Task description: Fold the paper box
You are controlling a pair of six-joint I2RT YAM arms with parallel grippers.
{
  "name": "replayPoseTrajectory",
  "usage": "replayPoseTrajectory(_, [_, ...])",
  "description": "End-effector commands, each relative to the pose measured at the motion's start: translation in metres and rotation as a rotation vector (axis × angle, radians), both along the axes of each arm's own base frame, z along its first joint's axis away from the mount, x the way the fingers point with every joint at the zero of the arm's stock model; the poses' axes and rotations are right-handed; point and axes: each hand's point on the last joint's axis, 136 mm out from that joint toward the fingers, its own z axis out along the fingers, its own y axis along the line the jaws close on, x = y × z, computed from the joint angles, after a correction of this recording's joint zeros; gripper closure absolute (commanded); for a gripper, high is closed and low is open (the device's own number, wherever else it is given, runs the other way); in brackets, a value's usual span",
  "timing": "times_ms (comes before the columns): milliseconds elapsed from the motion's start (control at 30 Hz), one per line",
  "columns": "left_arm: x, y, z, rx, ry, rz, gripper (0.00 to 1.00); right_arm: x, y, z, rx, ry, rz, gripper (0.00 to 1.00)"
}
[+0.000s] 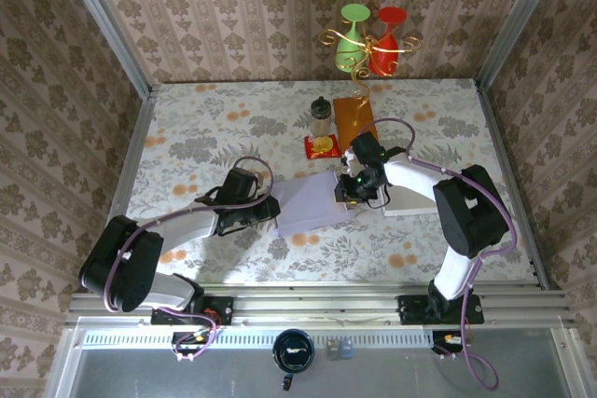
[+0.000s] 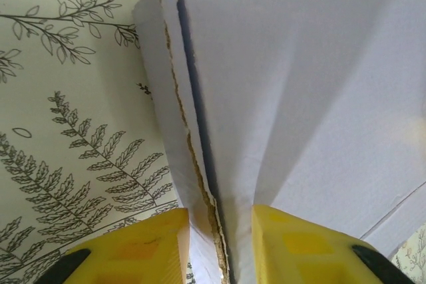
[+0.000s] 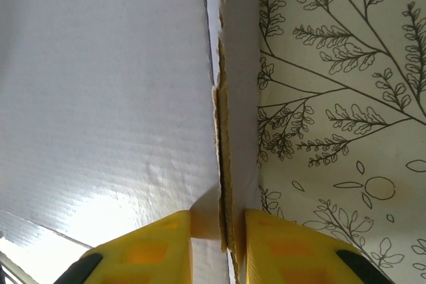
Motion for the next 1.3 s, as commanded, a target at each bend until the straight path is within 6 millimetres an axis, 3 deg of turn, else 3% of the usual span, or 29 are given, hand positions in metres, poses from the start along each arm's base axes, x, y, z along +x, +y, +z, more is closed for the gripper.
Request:
replayPoseTrajectory(0, [-0.008, 0.006, -0.004, 0.032, 0.031, -0.020, 0.72, -0.005, -0.006, 0.004, -0.027, 0.003, -0.036, 0.78])
replayPoseTrajectory(300, [-0.005, 0.002, -0.007, 0.020, 0.036, -0.024, 0.76, -0.010, -0.007, 0.008, -0.013, 0.002, -0.042, 0.78])
replayPoseTrajectory(600, [-0.004, 0.001, -0.006, 0.021, 0.025, -0.041, 0.80, 0.006, -0.020, 0.028, 0.040, -0.059, -0.057, 0.57])
replayPoseTrajectory(733, [-0.005, 0.001, -0.006, 0.023, 0.019, -0.049, 0.82, 0.012, -0.024, 0.023, 0.085, -0.039, -0.063, 0.48])
replayPoseTrajectory(900, [-0.005, 0.002, -0.008, 0.019, 0.016, -0.044, 0.83, 0.013, -0.014, 0.016, 0.165, 0.002, -0.041, 0.43])
replayPoseTrajectory(1267, [-0.007, 0.018, -0.019, -0.061, 0.034, 0.050, 0.87, 0.004, 0.005, 0.002, 0.293, 0.080, -0.016, 0.39])
